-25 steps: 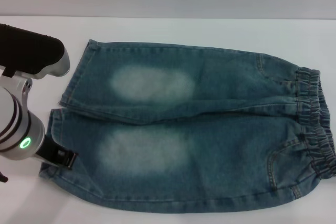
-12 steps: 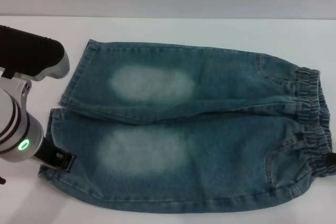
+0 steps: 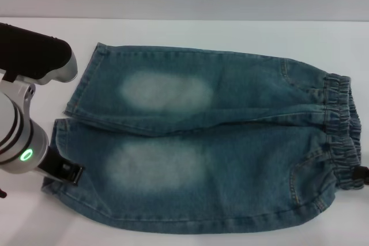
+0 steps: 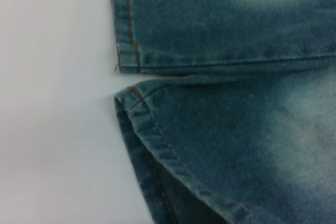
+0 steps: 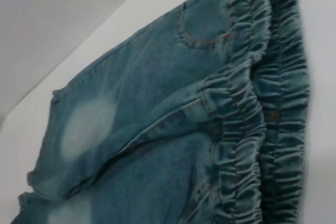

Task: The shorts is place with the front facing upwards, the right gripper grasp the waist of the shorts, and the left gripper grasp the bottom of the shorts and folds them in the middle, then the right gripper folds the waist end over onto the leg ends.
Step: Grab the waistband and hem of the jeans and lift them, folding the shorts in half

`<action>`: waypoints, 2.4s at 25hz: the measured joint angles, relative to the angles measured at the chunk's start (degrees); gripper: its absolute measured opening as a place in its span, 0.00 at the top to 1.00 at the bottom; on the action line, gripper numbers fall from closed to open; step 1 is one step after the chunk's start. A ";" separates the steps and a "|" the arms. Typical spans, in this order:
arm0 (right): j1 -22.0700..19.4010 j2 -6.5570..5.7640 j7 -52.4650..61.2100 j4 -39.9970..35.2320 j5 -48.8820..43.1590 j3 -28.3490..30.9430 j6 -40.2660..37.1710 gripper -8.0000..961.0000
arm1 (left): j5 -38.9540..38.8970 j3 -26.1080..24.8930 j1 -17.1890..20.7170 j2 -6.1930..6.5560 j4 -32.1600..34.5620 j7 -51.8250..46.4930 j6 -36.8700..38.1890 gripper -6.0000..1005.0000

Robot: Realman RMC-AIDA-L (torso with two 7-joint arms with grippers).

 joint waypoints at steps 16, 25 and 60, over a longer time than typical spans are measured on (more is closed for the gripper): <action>-0.29 0.05 -1.58 -0.07 0.58 0.00 -3.23 0.96 | 0.00 0.19 0.10 0.00 -0.17 0.45 -0.20 0.98; -1.43 0.05 -3.16 0.24 4.03 0.07 -6.06 0.99 | 0.00 0.61 0.65 -0.11 -0.56 0.22 0.71 0.98; -9.68 0.33 -11.64 -1.78 17.07 2.99 -7.14 0.84 | -0.12 -0.25 1.87 -0.35 0.32 -0.71 9.94 0.98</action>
